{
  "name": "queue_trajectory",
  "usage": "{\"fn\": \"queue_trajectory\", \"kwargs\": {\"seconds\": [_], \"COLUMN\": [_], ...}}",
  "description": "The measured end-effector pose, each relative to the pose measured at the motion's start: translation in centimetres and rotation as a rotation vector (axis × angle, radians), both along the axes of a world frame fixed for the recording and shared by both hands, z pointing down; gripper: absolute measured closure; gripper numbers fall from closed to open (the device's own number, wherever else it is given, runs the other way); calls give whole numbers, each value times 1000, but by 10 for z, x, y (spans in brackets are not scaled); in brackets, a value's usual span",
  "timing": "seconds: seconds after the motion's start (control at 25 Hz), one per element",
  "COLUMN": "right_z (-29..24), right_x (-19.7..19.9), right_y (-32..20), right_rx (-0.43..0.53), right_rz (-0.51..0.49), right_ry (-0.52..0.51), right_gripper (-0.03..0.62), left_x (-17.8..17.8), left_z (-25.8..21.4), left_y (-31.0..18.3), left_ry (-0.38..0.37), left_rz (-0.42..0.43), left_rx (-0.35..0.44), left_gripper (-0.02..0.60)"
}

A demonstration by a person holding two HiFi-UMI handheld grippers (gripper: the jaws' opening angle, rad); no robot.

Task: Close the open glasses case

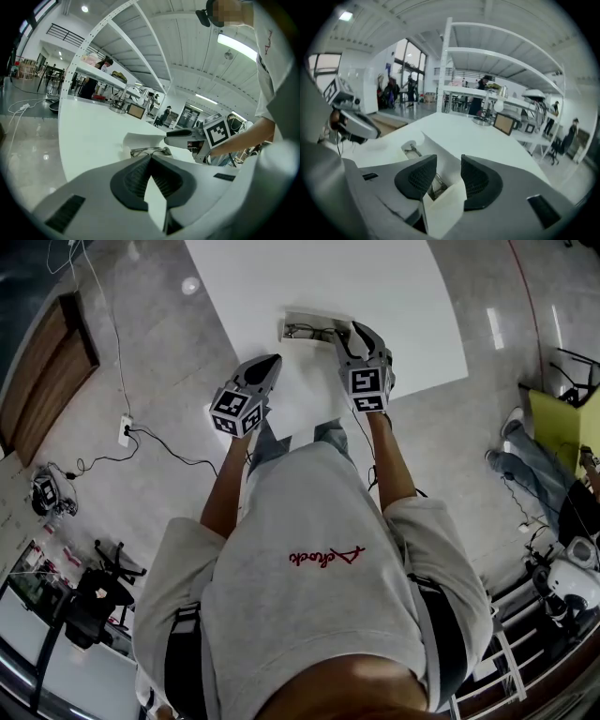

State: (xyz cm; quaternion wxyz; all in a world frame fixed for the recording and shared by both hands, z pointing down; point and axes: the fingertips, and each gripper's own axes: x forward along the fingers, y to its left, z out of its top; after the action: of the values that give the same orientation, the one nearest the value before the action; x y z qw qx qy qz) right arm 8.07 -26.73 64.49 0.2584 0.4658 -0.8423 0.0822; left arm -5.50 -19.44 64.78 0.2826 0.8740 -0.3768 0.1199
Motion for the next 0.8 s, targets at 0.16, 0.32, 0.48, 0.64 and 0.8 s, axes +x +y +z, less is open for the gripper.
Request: {"fn": "queue_trajectory", "kwargs": {"seconds": [0.16, 0.32, 0.48, 0.64, 0.8], "right_z": [-3, 12, 21, 19, 18], "right_x": [-5, -10, -8, -12, -11], "right_y": [2, 1, -8, -11, -10], "right_rx": [128, 226, 268, 268, 271], "right_rz": [-152, -317, -368, -381, -389], "right_ry": [314, 643, 790, 787, 795], "right_gripper": [428, 438, 497, 506, 569], "left_x": [0, 2, 3, -1, -2], "left_z": [-1, 1, 3, 1, 1], "left_y": [-1, -4, -6, -6, -5], "left_ry": [4, 6, 5, 5, 9], "left_rz": [0, 5, 3, -6, -12], "left_rx": [-1, -1, 1, -2, -2], "left_gripper": [555, 555, 555, 555, 555]}}
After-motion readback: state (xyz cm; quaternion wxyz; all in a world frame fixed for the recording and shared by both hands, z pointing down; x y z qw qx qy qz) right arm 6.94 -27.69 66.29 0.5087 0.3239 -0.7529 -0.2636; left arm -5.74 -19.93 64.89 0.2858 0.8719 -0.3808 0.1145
